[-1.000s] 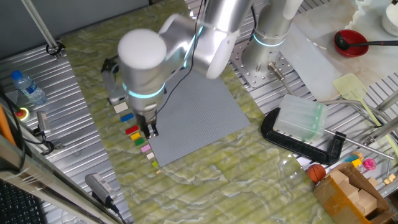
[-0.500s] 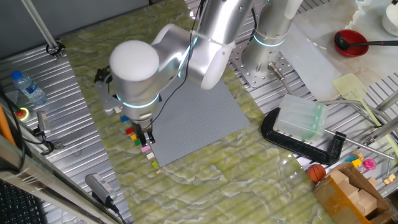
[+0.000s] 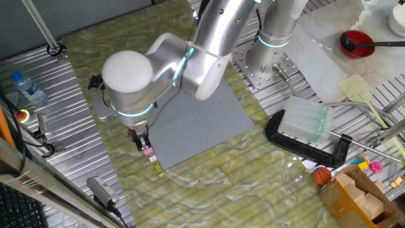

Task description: Build with small Lego blocks

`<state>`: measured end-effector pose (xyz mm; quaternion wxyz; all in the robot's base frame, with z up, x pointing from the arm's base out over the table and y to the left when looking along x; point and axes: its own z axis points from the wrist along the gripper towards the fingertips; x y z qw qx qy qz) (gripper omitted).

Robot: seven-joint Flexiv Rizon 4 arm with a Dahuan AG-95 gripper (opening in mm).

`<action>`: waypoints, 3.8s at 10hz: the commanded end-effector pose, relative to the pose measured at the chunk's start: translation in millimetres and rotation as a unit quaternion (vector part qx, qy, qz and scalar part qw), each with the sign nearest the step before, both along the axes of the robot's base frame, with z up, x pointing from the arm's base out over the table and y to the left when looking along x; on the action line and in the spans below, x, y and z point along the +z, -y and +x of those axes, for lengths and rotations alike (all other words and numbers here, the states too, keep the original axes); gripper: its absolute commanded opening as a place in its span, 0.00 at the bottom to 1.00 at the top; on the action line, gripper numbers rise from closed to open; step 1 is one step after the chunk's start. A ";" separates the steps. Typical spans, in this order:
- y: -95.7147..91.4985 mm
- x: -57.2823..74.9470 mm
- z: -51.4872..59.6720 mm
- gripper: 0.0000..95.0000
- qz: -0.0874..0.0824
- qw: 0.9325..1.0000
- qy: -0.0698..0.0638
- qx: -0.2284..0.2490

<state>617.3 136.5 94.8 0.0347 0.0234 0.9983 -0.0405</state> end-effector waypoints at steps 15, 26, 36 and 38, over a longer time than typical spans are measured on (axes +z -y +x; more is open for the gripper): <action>0.8 -0.2 0.3 0.00 0.004 1.000 0.004 -0.019; -9.0 -6.7 -5.2 0.00 0.064 0.998 -0.010 -0.011; -6.7 -33.2 -7.6 0.20 0.037 0.999 -0.018 -0.013; -5.8 -36.5 -7.7 0.00 0.037 0.999 -0.017 -0.015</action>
